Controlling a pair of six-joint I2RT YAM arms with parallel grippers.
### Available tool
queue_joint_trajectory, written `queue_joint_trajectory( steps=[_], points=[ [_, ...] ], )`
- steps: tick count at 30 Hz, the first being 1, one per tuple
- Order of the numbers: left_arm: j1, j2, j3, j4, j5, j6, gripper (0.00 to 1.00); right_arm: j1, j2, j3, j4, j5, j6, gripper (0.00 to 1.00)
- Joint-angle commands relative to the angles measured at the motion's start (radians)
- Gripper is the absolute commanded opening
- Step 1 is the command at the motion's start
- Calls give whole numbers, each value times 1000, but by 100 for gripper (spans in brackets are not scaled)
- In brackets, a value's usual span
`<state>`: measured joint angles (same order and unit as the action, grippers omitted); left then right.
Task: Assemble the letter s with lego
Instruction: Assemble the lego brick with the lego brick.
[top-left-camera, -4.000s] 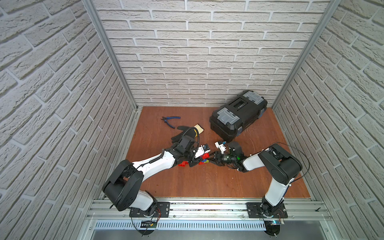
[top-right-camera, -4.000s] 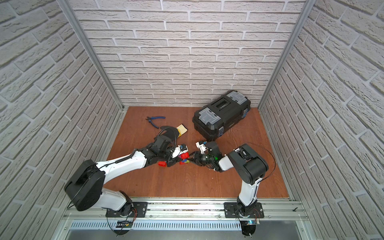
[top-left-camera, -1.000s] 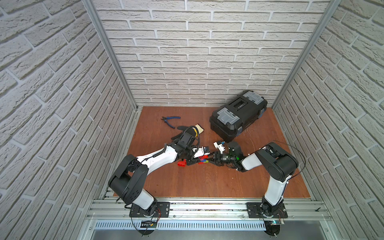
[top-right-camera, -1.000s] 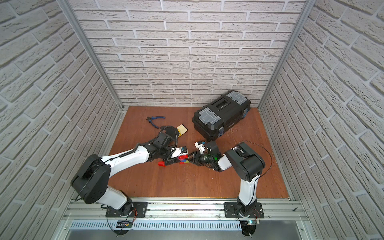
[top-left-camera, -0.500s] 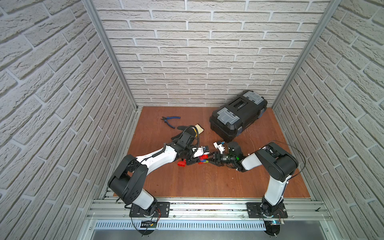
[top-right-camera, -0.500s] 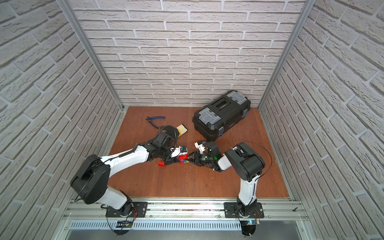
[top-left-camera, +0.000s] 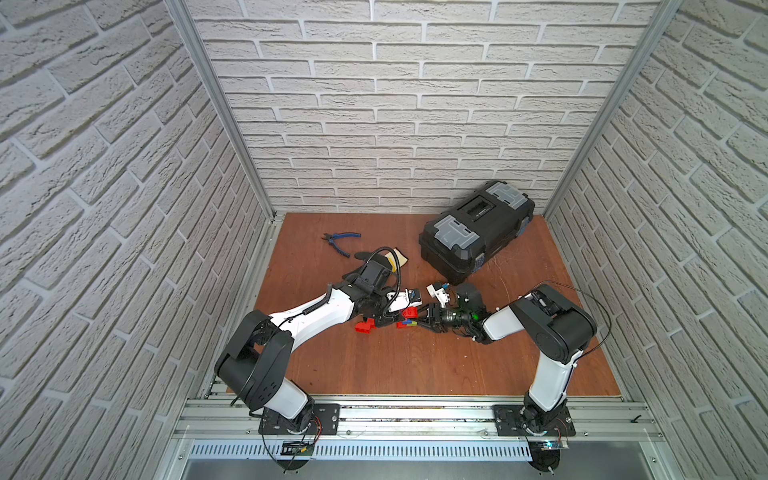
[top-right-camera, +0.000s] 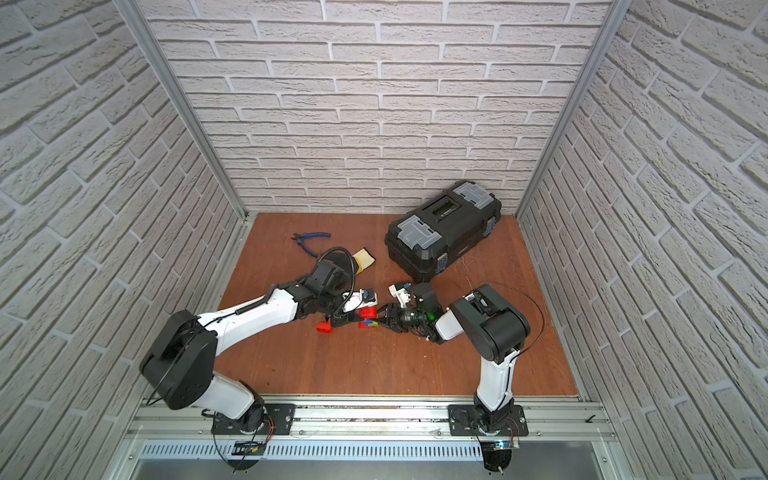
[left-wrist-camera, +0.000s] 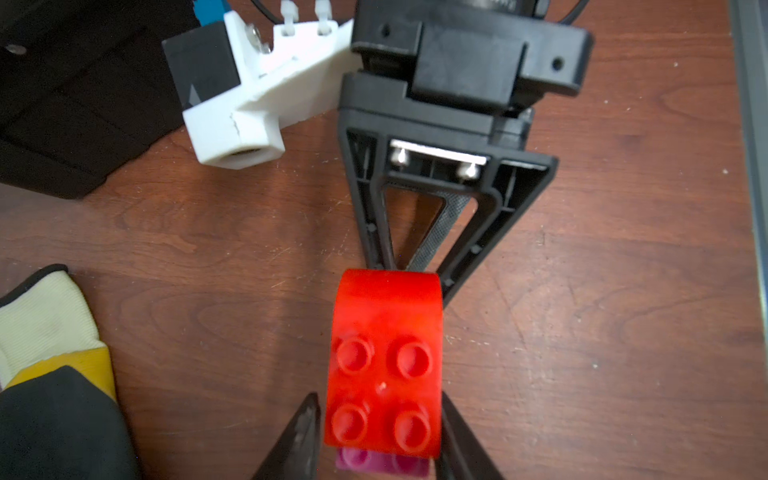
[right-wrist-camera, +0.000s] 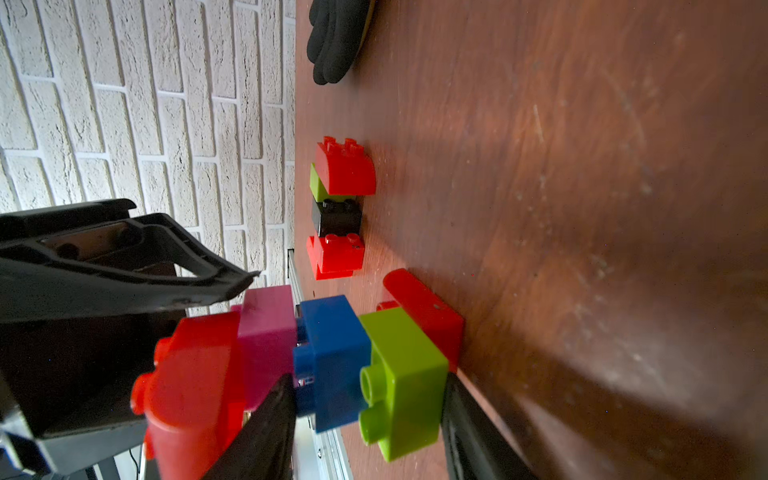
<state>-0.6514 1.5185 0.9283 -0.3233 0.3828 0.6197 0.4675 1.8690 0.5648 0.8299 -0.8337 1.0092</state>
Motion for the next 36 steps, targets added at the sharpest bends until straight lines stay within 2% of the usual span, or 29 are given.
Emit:
queue_joint_trajectory(
  steps=[1,4,8,19,29,36],
  points=[
    [-6,9,25,-23,26,27,42,7,-5,1,-29,1,-19,56],
    [-5,21,31,-36,27,31,33,7,-4,2,-29,-2,-20,55],
    [-9,39,39,-51,23,37,30,7,-7,0,-34,-2,-24,55],
    [-16,104,44,-91,-13,70,29,6,-8,0,-46,-8,-39,55],
    [-19,170,103,-143,-24,80,28,5,-2,-2,-39,-16,-48,55],
    [-23,171,111,-154,-31,87,28,5,-9,-1,-23,-26,-42,57]
  ],
)
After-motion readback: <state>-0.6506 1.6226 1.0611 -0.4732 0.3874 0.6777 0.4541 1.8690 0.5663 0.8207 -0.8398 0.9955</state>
